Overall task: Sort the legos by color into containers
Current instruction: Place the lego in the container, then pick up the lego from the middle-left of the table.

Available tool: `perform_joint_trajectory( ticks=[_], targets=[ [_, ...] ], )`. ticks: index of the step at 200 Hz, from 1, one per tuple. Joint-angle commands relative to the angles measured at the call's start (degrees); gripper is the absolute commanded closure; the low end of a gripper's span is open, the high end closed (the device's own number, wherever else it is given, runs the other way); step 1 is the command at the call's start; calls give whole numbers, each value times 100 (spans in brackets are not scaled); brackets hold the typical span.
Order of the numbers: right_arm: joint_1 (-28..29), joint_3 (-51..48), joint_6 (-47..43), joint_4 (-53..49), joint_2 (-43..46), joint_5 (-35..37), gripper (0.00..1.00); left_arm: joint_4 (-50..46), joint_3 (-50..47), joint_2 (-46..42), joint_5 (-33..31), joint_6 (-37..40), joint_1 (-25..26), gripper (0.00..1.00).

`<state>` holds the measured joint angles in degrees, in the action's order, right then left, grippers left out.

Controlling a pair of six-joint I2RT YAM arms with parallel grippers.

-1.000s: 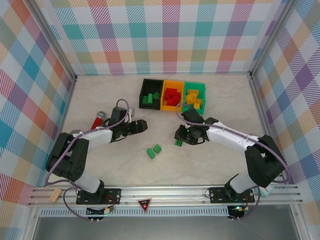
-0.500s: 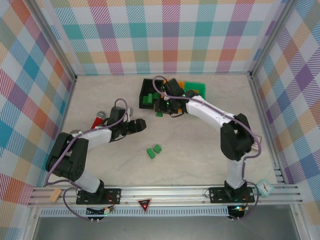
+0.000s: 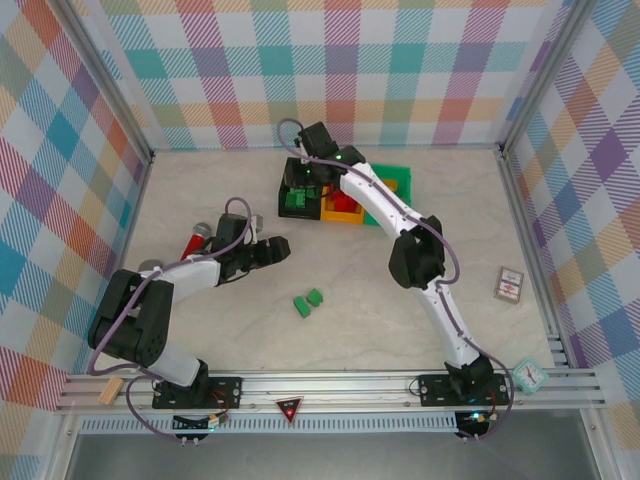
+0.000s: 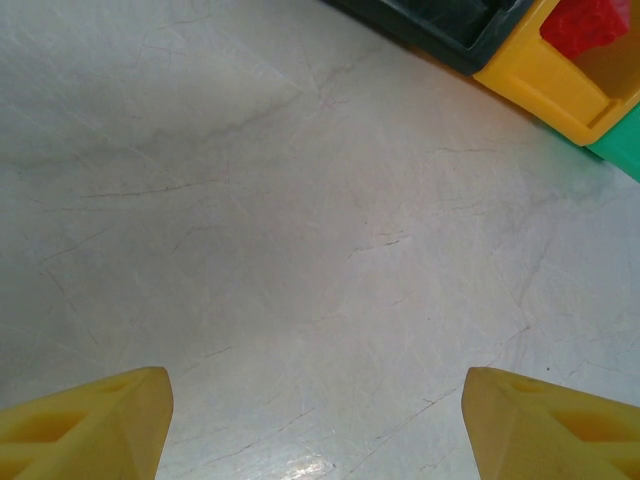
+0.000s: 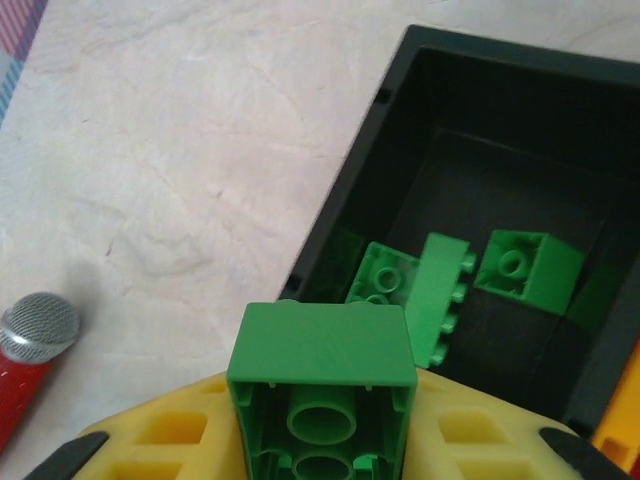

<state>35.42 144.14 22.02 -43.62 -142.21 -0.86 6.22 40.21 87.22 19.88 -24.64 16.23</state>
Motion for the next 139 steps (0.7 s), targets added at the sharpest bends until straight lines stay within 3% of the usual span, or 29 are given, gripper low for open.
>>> perform_joint_trajectory(
  ticks=[1, 40, 82, 109, 139],
  targets=[
    [-208, 227, -74, 15, -100, -89, 59, 67, -66, -122, -22, 29, -85, 24],
    [-256, 229, -37, 82, -96, -320, 41, 90, -74, -142, 9, 26, -85, 23],
    [-247, 21, -122, -23, 135, -742, 39, 73, -119, -303, -19, 39, -84, 23],
    [-219, -1142, -194, 568, 840, -1110, 35, 90, -144, -351, -34, 48, -81, 23],
    [-220, -2955, -136, 1621, 2035, -1300, 23, 138, -149, -353, 58, 10, -84, 23]
  ],
)
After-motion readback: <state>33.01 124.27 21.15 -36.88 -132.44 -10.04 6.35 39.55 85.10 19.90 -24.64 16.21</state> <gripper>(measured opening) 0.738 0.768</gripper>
